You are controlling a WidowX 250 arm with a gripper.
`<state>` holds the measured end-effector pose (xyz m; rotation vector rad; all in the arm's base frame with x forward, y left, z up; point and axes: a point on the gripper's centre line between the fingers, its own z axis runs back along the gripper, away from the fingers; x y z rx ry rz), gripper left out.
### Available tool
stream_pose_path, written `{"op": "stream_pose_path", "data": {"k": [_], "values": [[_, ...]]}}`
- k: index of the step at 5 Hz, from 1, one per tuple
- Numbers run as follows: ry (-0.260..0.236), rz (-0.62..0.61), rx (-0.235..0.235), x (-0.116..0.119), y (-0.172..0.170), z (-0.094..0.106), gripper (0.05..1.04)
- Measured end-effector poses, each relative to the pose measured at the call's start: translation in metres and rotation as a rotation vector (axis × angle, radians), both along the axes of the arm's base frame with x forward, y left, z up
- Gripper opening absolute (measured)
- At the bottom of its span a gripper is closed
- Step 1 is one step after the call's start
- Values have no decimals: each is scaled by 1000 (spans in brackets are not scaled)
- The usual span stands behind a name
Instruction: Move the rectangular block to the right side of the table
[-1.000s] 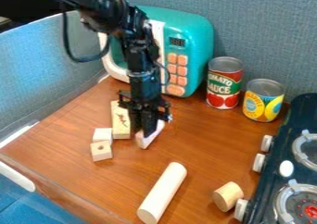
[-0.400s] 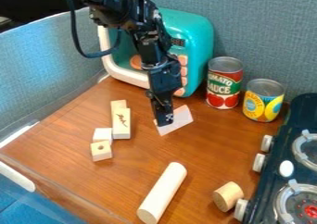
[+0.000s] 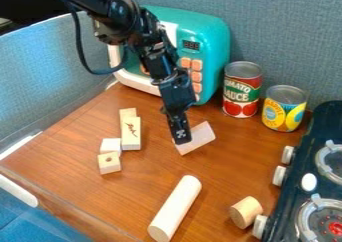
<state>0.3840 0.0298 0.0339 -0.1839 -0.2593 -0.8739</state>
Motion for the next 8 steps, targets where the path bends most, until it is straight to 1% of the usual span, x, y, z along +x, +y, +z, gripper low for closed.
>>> {"op": "stream_pose_path", "data": {"k": [1, 2, 3, 4, 6, 7, 8], "values": [[45, -116, 75, 2, 0, 1, 233], [120, -177, 279, 7, -2, 3, 233], [126, -189, 324, 10, -7, 9, 233], [131, -173, 341, 10, -5, 10, 233], [99, -262, 268, 13, -18, 13, 233], [112, -269, 241, 17, -21, 14, 285], [124, -237, 239, 16, -21, 12, 570]]}}
